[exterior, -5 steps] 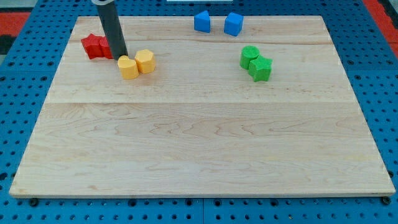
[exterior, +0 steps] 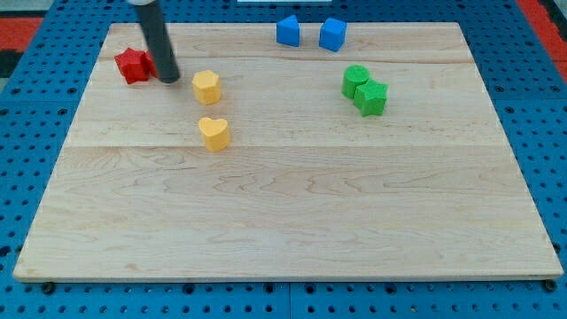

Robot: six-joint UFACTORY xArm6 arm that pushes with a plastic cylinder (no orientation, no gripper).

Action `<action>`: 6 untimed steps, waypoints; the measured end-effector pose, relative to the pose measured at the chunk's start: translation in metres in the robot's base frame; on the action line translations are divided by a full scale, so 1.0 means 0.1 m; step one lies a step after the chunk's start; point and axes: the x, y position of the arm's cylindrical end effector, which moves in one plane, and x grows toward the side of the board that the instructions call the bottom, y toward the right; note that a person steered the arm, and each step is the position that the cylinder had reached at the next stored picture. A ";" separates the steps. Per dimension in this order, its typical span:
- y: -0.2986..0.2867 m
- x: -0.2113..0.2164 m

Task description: Move the yellow hexagon into the yellow heart

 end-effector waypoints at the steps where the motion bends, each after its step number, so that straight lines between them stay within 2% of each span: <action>1: 0.72 0.21; 2: 0.93 0.35; 5: 1.63 0.42; 6: 1.47 0.44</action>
